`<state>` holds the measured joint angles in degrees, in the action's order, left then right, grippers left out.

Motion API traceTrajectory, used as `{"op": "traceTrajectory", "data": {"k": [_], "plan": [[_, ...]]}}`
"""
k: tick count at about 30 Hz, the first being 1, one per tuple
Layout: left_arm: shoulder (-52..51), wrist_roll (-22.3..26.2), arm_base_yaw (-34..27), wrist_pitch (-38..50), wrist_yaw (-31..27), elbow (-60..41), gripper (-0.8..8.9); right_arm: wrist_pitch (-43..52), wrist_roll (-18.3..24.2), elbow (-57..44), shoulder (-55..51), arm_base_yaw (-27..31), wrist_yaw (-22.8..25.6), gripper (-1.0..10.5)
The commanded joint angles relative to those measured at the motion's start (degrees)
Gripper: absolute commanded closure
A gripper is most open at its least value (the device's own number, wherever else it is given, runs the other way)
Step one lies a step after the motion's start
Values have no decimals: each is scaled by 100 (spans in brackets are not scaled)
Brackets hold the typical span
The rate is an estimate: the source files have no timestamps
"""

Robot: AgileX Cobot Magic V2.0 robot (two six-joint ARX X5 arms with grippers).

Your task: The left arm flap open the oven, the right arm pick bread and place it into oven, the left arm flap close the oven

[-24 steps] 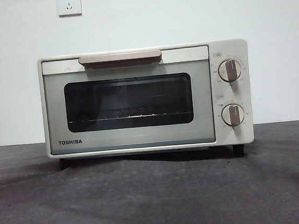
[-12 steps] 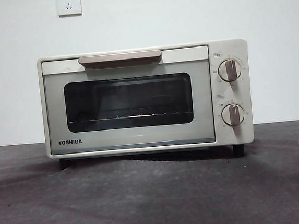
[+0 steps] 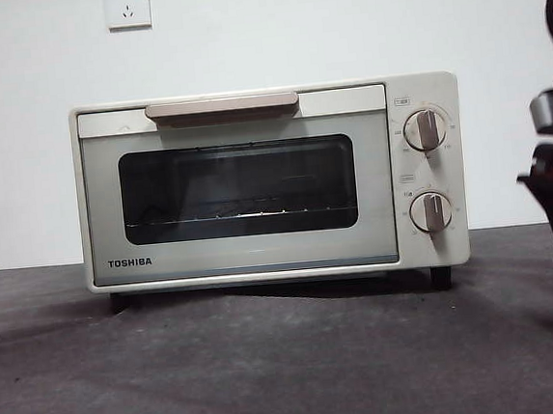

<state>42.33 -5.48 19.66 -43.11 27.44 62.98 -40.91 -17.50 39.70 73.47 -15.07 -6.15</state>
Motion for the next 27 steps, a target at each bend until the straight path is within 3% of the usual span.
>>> {"op": "traceTrajectory", "data": {"k": [1, 8, 18, 27], "plan": [[35, -15, 24, 55, 48, 111, 255, 120, -4, 20, 251, -94, 39, 451], [37, -17, 24, 59, -63, 111, 256, 162, 160, 39, 348, -184, 61, 759], [157, -76, 24, 26, -348, 111, 265, -511, 188, 393, -459, -184, -42, 767], [621, -319, 26, 83, -341, 116, 432, -1279, 94, 463, -2326, -184, -885, 767]]}}
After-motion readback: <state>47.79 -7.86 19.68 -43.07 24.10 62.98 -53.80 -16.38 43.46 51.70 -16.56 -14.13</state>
